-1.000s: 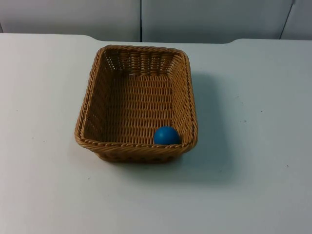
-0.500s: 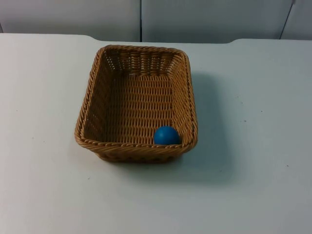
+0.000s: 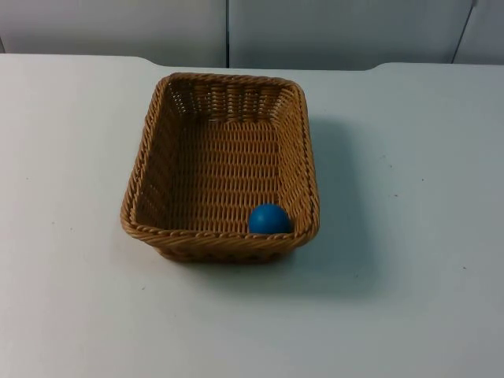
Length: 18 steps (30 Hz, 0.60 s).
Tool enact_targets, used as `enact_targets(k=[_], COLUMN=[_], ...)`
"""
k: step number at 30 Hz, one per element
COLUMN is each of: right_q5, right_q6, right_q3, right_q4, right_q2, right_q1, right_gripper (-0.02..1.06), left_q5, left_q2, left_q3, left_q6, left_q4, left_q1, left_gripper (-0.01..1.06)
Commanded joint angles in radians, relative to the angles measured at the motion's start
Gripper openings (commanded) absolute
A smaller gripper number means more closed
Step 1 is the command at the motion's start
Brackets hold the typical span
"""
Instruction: Pick up the basket with the left hand and place the ball into the basket with the right hand.
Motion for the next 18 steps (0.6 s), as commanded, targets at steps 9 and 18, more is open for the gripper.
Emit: enact_targets(k=[9, 18], right_q5=[-0.010, -0.010], right_q6=[-0.004, -0.001], right_q3=[0.003, 0.003], right_q4=[0.010, 0.009], right_q2=[-0.006, -0.006], right_q1=[0.004, 0.004], right_gripper=[1.01, 1.01], left_q5=[-0.002, -0.002], left_q2=[-0.056, -0.056], left_q3=[0.001, 0.001], left_q6=[-0.006, -0.006], left_q4=[0.006, 0.006], left_q1=[-0.005, -0.005], left_gripper=[0.97, 0.97])
